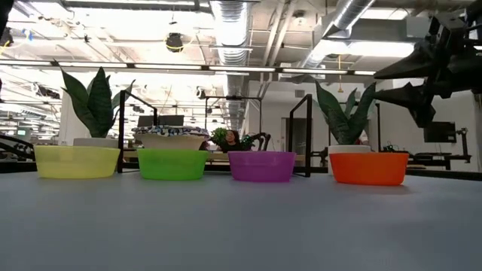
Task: Place and stack bowls onto a shelf
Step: Stack the white bowl on the top of the other white bowl
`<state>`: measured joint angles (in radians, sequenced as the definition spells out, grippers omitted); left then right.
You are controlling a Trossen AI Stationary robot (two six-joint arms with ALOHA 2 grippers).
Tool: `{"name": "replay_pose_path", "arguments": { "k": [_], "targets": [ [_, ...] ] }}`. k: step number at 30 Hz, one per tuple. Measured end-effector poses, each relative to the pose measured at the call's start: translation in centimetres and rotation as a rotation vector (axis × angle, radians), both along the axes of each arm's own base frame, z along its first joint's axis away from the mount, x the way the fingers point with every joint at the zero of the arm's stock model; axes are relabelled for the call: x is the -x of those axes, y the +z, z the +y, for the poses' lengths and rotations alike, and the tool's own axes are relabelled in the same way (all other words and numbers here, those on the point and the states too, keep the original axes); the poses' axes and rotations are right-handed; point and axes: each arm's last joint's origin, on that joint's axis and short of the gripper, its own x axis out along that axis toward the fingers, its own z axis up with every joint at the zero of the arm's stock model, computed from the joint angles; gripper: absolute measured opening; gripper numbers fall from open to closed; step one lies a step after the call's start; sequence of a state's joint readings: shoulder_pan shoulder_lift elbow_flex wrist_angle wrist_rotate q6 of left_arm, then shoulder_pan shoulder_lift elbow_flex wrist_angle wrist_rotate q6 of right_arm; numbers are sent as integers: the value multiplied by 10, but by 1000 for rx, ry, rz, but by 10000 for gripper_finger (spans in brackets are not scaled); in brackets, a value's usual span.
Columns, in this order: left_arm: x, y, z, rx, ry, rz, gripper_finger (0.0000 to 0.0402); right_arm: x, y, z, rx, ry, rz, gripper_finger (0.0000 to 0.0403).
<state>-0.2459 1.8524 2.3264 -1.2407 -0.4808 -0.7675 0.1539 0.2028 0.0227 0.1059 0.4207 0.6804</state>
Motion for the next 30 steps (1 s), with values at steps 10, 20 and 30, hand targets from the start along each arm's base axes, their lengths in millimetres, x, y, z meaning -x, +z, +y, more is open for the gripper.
{"name": "replay_pose_path", "arguments": {
  "k": [10, 20, 30],
  "targets": [
    [32, 24, 60, -137, -24, 68, 0, 0, -1, 0, -50, -4, -5, 215],
    [58, 22, 150, -100, 41, 208, 0, 0, -2, 0, -48, -14, 9, 215],
    [95, 19, 237, -88, 96, 263, 0, 0, -2, -1, -46, -29, 9, 215]
  ]
}}
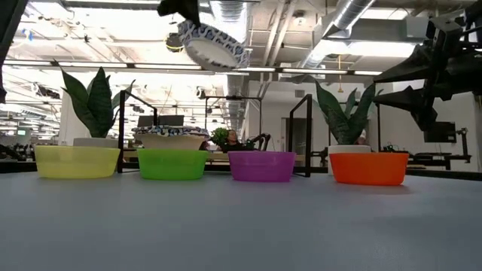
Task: Place and stack bowls onto a shelf
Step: Stack the white bowl on the top of the other white bowl
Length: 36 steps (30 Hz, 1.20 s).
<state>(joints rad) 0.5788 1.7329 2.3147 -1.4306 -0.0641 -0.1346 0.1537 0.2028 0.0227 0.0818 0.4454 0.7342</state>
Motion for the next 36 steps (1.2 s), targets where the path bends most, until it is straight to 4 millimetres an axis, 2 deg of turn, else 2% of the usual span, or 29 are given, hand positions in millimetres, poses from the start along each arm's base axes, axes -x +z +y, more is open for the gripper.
{"name": "replay_pose_path", "arguments": {
  "k": [6, 14, 27, 36],
  "targets": [
    [27, -5, 40, 64, -23, -36, 0, 0, 0, 0, 0, 0, 0, 215],
    [53, -18, 72, 145, -15, -54, 0, 0, 1, 0, -18, -3, -11, 215],
    [57, -39, 80, 199, -136, 4, 0, 0, 1, -1, -17, -29, -14, 215],
    [66, -39, 86, 199, -161, -9, 0, 0, 0, -2, -12, -57, -8, 215]
  ]
}}
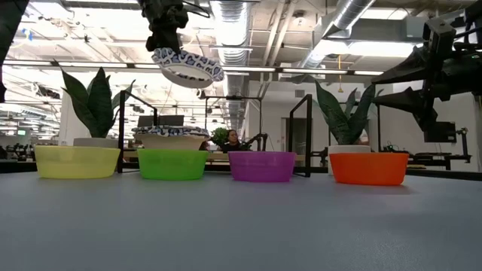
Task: Place and stack bowls onto a shelf
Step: Stack the white bowl on the top of the other white bowl
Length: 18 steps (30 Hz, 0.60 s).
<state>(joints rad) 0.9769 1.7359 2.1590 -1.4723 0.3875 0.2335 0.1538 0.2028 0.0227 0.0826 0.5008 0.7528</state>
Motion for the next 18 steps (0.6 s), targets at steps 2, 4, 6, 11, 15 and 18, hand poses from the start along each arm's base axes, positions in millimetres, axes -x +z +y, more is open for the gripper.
{"name": "replay_pose_path", "arguments": {
  "k": [2, 4, 6, 11, 15, 18],
  "targets": [
    [3, 0, 2, -4, -5, -4, 0, 0, 0, 0, 0, -1, 0, 215],
    [6, 0, 4, -10, -13, -9, 0, 0, 0, 0, 1, -1, 1, 215],
    [9, 0, 6, -1, -10, -25, 0, 0, 0, 0, 1, -2, 1, 215],
    [18, 1, 12, -3, -13, -46, 0, 0, -1, 0, 2, -2, 7, 215],
    [26, 1, 16, -7, 1, -43, 0, 0, -2, 0, 3, -10, 16, 215],
    [29, -3, 20, 2, 18, -38, 0, 0, -2, -1, 6, -29, 18, 215]
  ]
}}
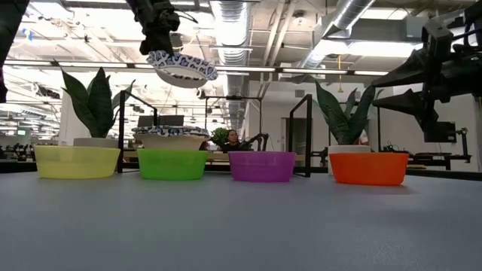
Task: Place and stack bowls onto a shelf
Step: Stack the white bowl on the top of the other white bowl
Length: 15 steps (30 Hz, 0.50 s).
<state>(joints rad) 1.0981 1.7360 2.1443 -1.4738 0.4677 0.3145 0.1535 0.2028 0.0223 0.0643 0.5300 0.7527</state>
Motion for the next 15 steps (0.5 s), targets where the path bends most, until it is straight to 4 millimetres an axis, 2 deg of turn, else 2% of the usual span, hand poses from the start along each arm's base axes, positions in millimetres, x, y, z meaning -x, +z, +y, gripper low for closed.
{"name": "replay_pose_path", "arguments": {
  "k": [9, 15],
  "targets": [
    [0, -28, 10, 94, 4, 20, 0, 0, 0, -1, 2, -21, 0, 215],
    [0, -33, 11, 99, -8, 31, 0, 0, 0, -1, 2, -21, -1, 215]
  ]
}}
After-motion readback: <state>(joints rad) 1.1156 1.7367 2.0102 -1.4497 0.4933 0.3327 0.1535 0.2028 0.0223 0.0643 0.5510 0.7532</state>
